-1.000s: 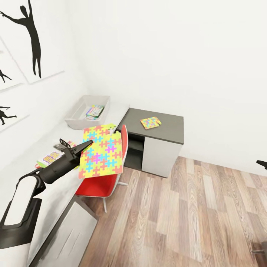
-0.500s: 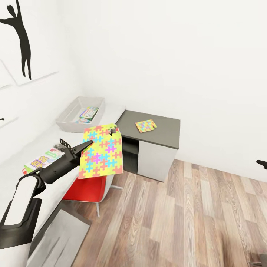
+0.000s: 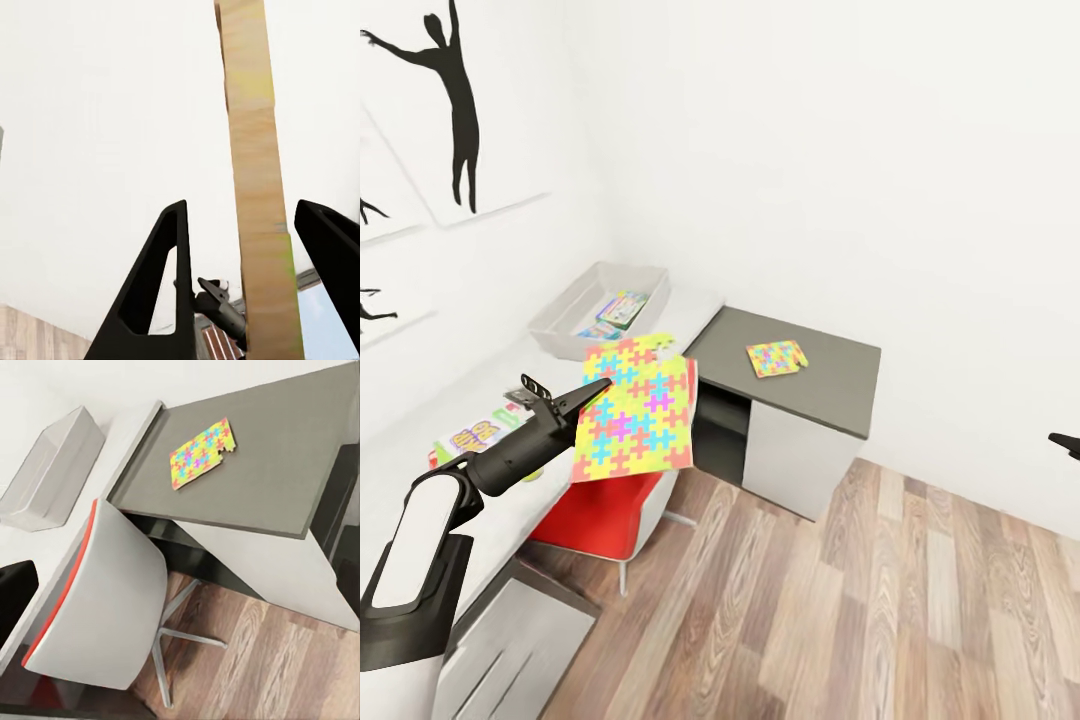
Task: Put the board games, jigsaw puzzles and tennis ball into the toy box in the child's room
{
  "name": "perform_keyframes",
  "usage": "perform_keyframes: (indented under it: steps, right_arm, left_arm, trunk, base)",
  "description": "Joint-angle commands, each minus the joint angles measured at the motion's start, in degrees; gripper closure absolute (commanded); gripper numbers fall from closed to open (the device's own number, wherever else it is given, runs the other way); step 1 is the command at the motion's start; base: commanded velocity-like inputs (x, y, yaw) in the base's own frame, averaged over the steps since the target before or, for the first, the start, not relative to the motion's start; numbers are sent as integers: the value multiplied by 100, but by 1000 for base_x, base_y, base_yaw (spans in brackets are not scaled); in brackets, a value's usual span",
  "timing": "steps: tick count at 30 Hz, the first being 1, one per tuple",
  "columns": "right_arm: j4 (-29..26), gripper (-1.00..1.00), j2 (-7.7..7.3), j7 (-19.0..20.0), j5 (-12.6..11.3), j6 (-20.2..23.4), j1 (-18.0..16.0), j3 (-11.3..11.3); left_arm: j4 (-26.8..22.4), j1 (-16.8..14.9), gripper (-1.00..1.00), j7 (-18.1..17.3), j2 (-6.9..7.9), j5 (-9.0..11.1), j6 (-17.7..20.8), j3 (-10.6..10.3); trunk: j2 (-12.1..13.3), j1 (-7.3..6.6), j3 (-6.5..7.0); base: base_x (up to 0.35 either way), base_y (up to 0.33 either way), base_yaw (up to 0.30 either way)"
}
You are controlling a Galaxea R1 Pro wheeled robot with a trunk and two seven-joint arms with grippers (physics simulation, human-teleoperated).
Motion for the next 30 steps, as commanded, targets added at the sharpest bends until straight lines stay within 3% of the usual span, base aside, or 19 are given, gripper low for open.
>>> perform_keyframes:
  steps: [1, 11, 30]
  right_arm:
    - [3, -100, 1, 41, 30, 29, -4, -9]
    - [3, -100, 7, 48, 30, 29, -4, -8]
    - [3, -100, 8, 58, 30, 29, -4, -11]
  left_arm:
    - [2, -7, 100, -32, -2, -28, 23, 4]
    - [2, -7, 100, -32, -3, -28, 20, 10]
    - [2, -7, 100, -36, 6, -28, 15, 13]
  trunk:
    - [-10, 5, -9]
    - [-10, 5, -9]
    - [-10, 5, -9]
  base:
    - [178, -170, 287]
    - [65, -59, 242]
    - [292, -2, 18]
